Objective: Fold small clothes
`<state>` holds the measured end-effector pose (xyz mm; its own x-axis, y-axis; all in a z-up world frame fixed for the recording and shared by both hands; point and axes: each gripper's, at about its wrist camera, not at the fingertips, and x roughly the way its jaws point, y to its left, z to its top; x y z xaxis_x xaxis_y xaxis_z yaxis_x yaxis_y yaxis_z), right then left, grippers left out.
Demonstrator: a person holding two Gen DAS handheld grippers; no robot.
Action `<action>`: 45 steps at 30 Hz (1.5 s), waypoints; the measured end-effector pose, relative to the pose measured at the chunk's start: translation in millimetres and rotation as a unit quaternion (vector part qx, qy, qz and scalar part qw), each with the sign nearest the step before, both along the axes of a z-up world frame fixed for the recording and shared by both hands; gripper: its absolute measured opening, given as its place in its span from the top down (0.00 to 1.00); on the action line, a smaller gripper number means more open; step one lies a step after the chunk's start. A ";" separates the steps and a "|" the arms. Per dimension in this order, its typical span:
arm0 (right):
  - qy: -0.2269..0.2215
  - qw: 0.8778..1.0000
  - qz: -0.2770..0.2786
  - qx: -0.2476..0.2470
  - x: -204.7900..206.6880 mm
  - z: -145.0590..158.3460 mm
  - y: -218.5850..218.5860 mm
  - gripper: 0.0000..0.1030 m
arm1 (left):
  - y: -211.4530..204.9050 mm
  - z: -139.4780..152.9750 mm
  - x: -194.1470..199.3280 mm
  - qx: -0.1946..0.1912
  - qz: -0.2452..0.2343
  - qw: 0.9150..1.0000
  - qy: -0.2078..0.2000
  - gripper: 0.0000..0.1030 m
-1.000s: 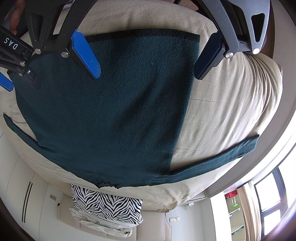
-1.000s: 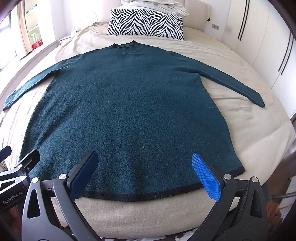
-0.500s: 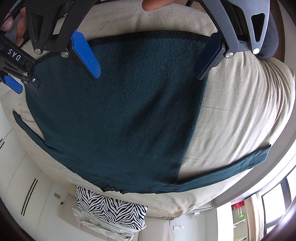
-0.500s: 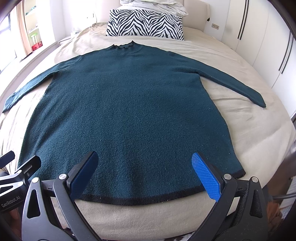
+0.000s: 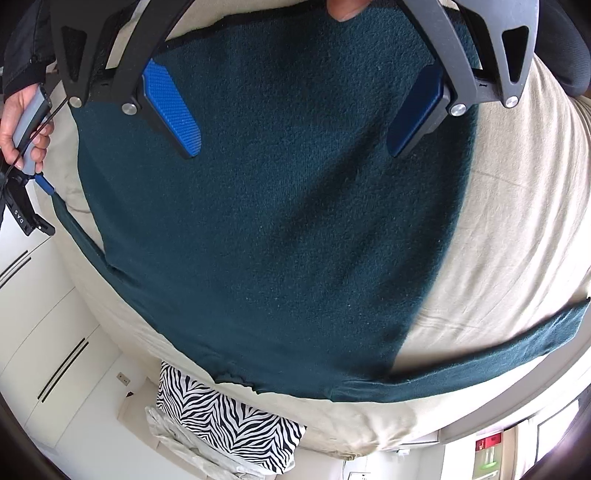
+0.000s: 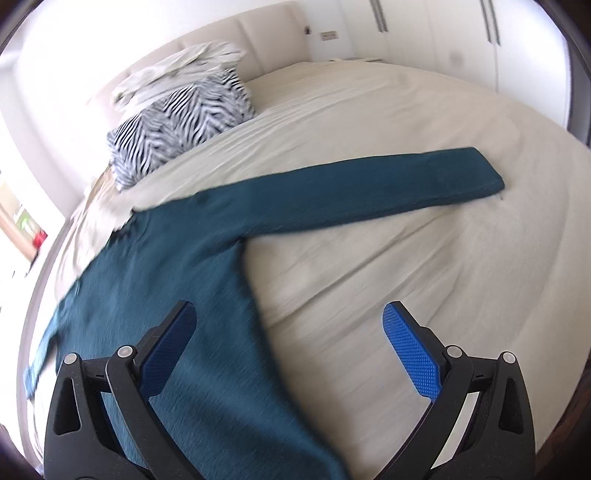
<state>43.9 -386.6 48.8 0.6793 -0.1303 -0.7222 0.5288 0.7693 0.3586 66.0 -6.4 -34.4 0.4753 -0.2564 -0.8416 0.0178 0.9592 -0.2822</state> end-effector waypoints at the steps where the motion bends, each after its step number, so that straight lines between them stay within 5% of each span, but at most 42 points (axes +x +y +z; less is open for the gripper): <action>1: -0.004 0.999 -0.021 0.025 0.4 -5.7 -21.0 0.00 | -2.7 0.3 6.9 0.007 0.006 1.000 -0.003 0.00; 8: -0.061 0.966 -0.150 0.202 -8.0 -66.8 -175.6 0.00 | -28.9 -1.6 71.6 -0.010 0.008 1.000 -0.006 0.00; 13: -0.114 0.952 -0.183 0.218 5.2 -75.9 -224.8 0.05 | -48.7 -11.6 111.4 -0.056 -0.016 0.998 -0.006 0.01; 16: -0.119 0.947 -0.193 0.228 24.3 -81.7 -239.7 0.20 | -59.6 -15.7 127.9 -0.054 -0.026 0.998 -0.004 0.08; 18: -0.106 0.953 -0.180 0.217 43.6 -82.5 -241.8 0.51 | -62.0 -16.0 135.4 -0.058 -0.033 0.998 -0.007 0.09; 21: -0.073 0.964 -0.168 0.191 69.4 -78.3 -239.9 0.74 | -62.3 -13.0 148.9 -0.062 -0.040 0.997 -0.014 0.16; 25: -0.054 0.987 -0.104 0.107 115.2 -39.9 -181.1 0.81 | -45.6 -10.9 161.2 -0.095 -0.035 0.995 -0.016 0.23; 29: -0.041 0.999 0.030 0.015 182.0 0.3 -58.8 0.83 | -23.5 -9.6 172.0 -0.127 -0.013 0.992 -0.017 0.23; 34: -0.041 0.980 0.191 -0.032 271.8 22.2 106.6 0.83 | 3.4 -7.0 177.6 -0.159 0.014 0.987 -0.026 0.23; 38: -0.001 0.961 0.274 -0.021 309.3 -19.6 232.0 0.82 | 14.6 -9.1 181.2 -0.184 0.019 0.982 -0.022 0.21; 40: 0.012 0.951 0.308 0.003 313.8 -44.5 263.7 0.74 | 16.2 -8.6 181.1 -0.190 0.015 0.981 -0.023 0.15; 42: 0.007 0.945 0.326 0.019 303.1 -59.5 280.0 0.42 | 12.0 -8.0 183.0 -0.193 0.013 0.981 -0.026 0.11; 45: -0.025 0.948 0.315 0.036 263.0 -62.6 275.8 0.41 | 0.6 -8.5 187.1 -0.206 0.005 0.978 -0.020 0.11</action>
